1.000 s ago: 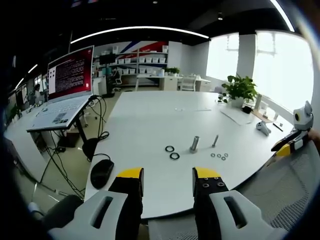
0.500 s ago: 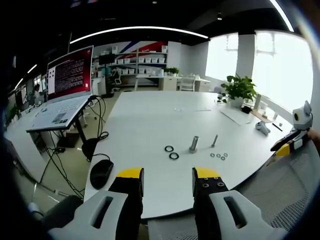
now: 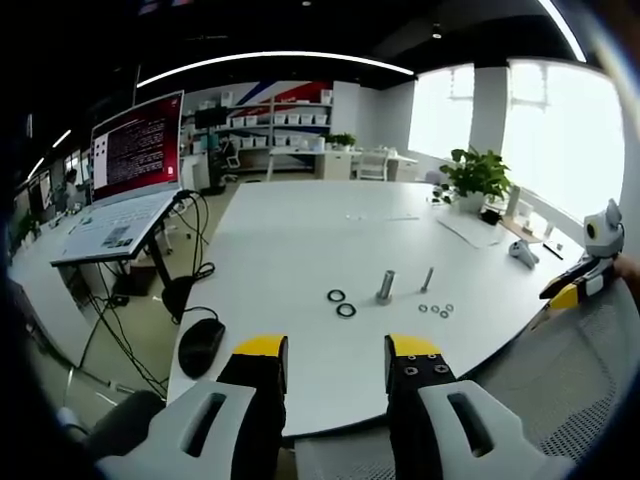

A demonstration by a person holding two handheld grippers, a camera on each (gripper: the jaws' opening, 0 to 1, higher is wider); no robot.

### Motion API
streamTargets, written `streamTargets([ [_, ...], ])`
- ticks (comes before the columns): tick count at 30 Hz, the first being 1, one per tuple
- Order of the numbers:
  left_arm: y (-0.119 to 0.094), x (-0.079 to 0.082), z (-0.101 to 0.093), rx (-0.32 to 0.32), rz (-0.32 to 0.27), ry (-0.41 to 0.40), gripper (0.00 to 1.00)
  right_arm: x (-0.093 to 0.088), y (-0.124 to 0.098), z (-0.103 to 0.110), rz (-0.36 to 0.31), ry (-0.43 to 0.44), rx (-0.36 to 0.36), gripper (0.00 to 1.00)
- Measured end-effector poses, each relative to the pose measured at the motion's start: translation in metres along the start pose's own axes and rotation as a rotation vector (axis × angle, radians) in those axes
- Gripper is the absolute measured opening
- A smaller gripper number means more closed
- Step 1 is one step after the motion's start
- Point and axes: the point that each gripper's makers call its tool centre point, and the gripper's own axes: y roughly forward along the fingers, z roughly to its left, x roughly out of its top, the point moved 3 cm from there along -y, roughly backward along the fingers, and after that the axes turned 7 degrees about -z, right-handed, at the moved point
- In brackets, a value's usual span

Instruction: Place the washer onto the threaded stud by aligning its center hole with the stud, sliding it down to the base, and recovering from edge contact or off-axis alignment until the washer reaches the visible bottom stop.

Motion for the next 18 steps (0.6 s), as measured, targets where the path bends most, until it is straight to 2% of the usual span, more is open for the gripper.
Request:
streamTargets([
  [5,-0.0003,-0.0002,0.0002,-0.009,-0.002,-0.003,0.37,0.0024,0.0006,-0.0024,-0.013,0.002,-0.016,0.27],
  [10,0.0005,-0.0026,-0.0057,-0.029,0.022,0.014,0.35,0.0007,0.0005,-0.0052,-0.002,0.009,-0.027,0.27],
  [13,0.0008,-0.0014,-0.0060,-0.032,0.016,0.015,0.35,-0.0012,-0.0002,-0.0033,0.005,0.008,-0.016,0.27],
  [16,0.0023,-0.0007,-0.0038,-0.028,0.012,0.011,0.34,0.0014,0.0000,-0.0077,-0.004,0.020,-0.039,0.27],
  [18,0.0045,-0.0046,-0.0058,-0.038,0.052,0.017,0.34,0.0017,-0.0006,-0.0083,-0.010,0.029,-0.047,0.27],
])
